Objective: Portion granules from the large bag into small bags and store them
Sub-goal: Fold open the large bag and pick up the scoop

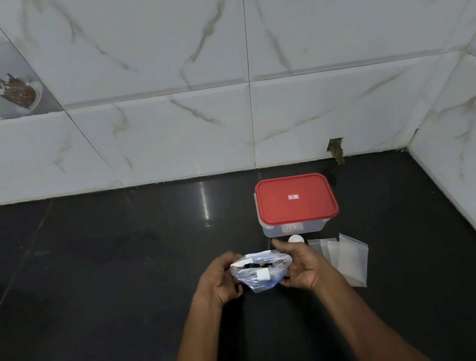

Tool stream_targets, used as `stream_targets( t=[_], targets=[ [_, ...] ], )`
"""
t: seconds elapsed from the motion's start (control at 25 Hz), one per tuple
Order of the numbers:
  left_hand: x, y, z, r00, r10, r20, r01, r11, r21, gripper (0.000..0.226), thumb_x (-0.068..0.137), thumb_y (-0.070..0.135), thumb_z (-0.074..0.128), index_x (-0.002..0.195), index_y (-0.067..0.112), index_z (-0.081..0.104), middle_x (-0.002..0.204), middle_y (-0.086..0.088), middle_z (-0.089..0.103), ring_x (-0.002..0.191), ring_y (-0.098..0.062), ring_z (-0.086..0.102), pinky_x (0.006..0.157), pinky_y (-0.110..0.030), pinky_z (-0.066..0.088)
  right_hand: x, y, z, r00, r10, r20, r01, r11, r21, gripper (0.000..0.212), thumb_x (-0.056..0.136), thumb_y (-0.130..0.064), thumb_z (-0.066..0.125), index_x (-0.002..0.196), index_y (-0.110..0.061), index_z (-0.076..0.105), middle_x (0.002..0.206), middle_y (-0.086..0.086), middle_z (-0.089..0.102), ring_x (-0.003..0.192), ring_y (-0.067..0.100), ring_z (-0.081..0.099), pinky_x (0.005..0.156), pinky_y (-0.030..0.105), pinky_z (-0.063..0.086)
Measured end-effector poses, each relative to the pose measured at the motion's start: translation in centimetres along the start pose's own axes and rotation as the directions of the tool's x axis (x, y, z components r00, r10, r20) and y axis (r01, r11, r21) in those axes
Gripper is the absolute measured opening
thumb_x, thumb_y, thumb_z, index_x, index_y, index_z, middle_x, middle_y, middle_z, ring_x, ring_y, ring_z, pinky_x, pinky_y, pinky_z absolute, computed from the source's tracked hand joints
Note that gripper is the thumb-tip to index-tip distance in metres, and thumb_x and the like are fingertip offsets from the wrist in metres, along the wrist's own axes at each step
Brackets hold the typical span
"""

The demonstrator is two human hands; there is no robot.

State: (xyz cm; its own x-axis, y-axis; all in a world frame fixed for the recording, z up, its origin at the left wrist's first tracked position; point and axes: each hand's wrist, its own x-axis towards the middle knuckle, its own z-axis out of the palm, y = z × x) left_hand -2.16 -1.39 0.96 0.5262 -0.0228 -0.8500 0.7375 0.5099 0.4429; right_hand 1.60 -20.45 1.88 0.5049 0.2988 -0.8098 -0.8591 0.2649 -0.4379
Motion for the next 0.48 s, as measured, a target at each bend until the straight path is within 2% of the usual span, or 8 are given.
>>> stream_targets(
  t=[0.04,0.12,0.16,0.24,0.32,0.36,0.4,0.48],
  targets=[
    [0.1,-0.3,0.0,0.995,0.088,-0.038,-0.087,0.995,0.038,0.010,0.084,0.006,0.062,0.084,0.016,0.062,0.065,-0.002,0.065,0.059,-0.015,0.052,0.054,-0.025,0.033,-0.2,0.1,0.1,0.998,-0.058,-0.025,0.056,0.995,-0.078,0.006,0.082,-0.004,0.067,0.085,-0.009,0.067,0.086,0.010,0.071,0.079,0.025,0.065,0.067,0.032,0.049],
    [0.4,-1.1,0.1,0.940,0.296,-0.170,-0.278,0.953,0.123,0.033,0.082,-0.010,0.067,0.101,0.016,0.058,0.080,-0.008,0.067,0.061,-0.017,0.056,0.051,-0.026,0.040,0.2,0.6,0.4,0.968,-0.216,-0.130,0.181,0.954,-0.240,0.032,0.075,0.009,0.063,0.100,-0.011,0.062,0.094,0.010,0.070,0.082,0.025,0.066,0.064,0.033,0.053],
    [0.8,-1.5,0.2,0.897,0.378,-0.230,-0.349,0.924,0.157,0.040,0.079,-0.013,0.069,0.107,0.013,0.056,0.088,-0.013,0.067,0.063,-0.021,0.061,0.052,-0.028,0.047,0.3,0.9,0.7,0.935,-0.312,-0.166,0.251,0.917,-0.310,0.034,0.073,0.009,0.063,0.101,-0.012,0.062,0.097,0.011,0.070,0.085,0.025,0.068,0.066,0.036,0.057],
    [1.2,-2.2,0.7,0.823,0.489,-0.289,-0.441,0.871,0.218,0.049,0.076,-0.012,0.071,0.116,0.011,0.054,0.102,-0.017,0.067,0.078,-0.031,0.069,0.066,-0.041,0.061,0.6,1.8,1.3,0.861,-0.491,-0.135,0.373,0.789,-0.489,0.030,0.069,0.001,0.067,0.095,-0.014,0.066,0.097,0.009,0.072,0.087,0.025,0.070,0.075,0.045,0.061],
    [1.5,-2.4,0.8,0.798,0.482,-0.362,-0.420,0.875,0.239,0.053,0.074,-0.004,0.077,0.118,0.013,0.053,0.104,-0.015,0.065,0.087,-0.034,0.070,0.078,-0.049,0.061,0.7,2.5,1.6,0.823,-0.562,-0.088,0.418,0.703,-0.576,0.027,0.069,-0.003,0.072,0.092,-0.016,0.068,0.091,0.004,0.073,0.085,0.021,0.071,0.079,0.045,0.060],
    [1.6,-2.3,0.7,0.802,0.443,-0.400,-0.385,0.896,0.222,0.052,0.073,0.002,0.081,0.116,0.013,0.055,0.101,-0.013,0.065,0.084,-0.032,0.068,0.077,-0.049,0.060,0.7,2.5,1.6,0.812,-0.578,-0.078,0.427,0.680,-0.596,0.025,0.072,-0.003,0.074,0.092,-0.016,0.067,0.090,0.003,0.074,0.084,0.019,0.071,0.079,0.043,0.060],
    [1.6,-2.2,0.4,0.831,0.385,-0.401,-0.339,0.923,0.184,0.046,0.075,0.006,0.083,0.114,0.010,0.057,0.095,-0.013,0.064,0.076,-0.028,0.065,0.070,-0.047,0.060,0.8,2.6,1.4,0.803,-0.591,-0.073,0.438,0.669,-0.601,0.024,0.074,-0.003,0.075,0.093,-0.015,0.067,0.090,0.002,0.074,0.084,0.018,0.071,0.079,0.040,0.060],
    [1.2,-1.8,0.4,0.913,0.271,-0.305,-0.257,0.962,0.089,0.022,0.086,0.002,0.072,0.105,0.003,0.061,0.079,-0.013,0.062,0.063,-0.021,0.058,0.056,-0.034,0.056,1.0,2.6,0.9,0.795,-0.600,-0.091,0.436,0.670,-0.601,0.023,0.076,-0.003,0.074,0.095,-0.014,0.068,0.092,0.004,0.073,0.084,0.018,0.071,0.079,0.038,0.060]
  ],
)
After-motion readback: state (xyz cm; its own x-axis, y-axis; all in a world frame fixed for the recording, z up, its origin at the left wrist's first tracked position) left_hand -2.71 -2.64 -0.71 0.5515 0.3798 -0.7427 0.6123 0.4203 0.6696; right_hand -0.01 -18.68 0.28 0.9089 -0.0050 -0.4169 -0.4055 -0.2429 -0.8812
